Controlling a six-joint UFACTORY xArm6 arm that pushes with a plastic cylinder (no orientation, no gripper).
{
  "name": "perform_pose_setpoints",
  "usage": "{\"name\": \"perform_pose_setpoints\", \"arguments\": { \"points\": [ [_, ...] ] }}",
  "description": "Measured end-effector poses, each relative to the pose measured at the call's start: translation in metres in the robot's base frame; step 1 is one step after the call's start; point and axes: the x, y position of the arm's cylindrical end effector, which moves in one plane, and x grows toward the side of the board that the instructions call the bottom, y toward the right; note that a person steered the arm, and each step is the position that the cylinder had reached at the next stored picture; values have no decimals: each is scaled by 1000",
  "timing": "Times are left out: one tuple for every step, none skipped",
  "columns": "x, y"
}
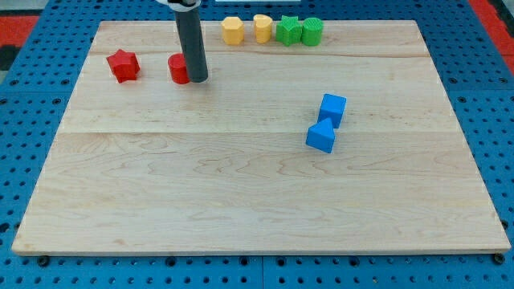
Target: Move the blue cube parallel to the bottom of the yellow heart
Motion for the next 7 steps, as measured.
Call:
{"name": "perform_pose_setpoints", "arguments": {
  "points": [
    [33,25],
    [59,111],
    [41,180],
    [15,228],
    [126,264],
    [112,228],
    [43,217]
  ]
}}
